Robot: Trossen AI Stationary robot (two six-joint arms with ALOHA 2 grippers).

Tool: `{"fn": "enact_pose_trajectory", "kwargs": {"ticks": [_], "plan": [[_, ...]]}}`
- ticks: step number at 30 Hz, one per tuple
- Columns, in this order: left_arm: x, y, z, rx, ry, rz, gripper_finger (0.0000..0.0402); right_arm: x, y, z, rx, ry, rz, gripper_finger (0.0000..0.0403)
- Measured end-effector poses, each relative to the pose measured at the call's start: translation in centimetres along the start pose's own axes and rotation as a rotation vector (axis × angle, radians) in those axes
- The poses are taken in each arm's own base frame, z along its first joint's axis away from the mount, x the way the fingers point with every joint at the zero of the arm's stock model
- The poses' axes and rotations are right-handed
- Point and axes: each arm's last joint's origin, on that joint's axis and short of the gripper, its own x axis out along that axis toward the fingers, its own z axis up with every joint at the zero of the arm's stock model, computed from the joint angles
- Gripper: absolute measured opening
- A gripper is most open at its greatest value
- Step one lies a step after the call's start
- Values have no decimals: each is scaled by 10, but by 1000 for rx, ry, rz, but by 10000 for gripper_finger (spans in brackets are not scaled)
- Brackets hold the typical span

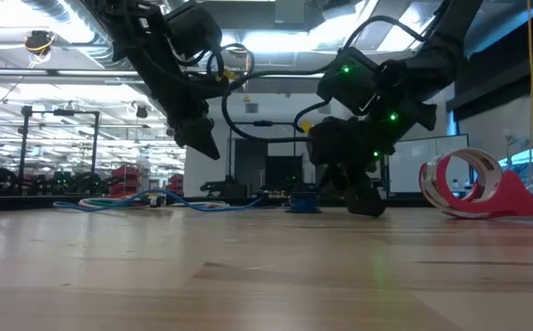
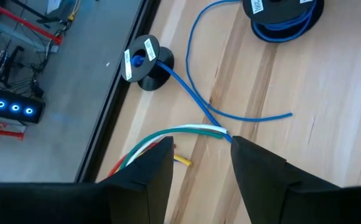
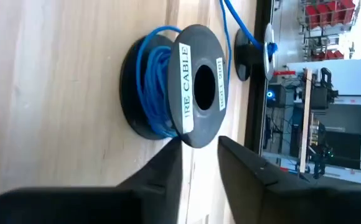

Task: Coil cords
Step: Coil the blue wire onto the spool, then move the tape to the upper right corner of the table

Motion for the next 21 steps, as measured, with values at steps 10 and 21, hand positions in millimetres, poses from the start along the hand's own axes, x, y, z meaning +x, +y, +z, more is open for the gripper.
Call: {"fn": "enact_pose_trajectory", "kwargs": {"ticks": [10, 21], "plan": [[0, 0, 0, 0, 0, 0, 155, -48, -30, 9, 54, -125, 170, 149], [0, 0, 0, -27, -4, 0, 155, -1, -83, -17, 608, -419, 399, 143]]}}
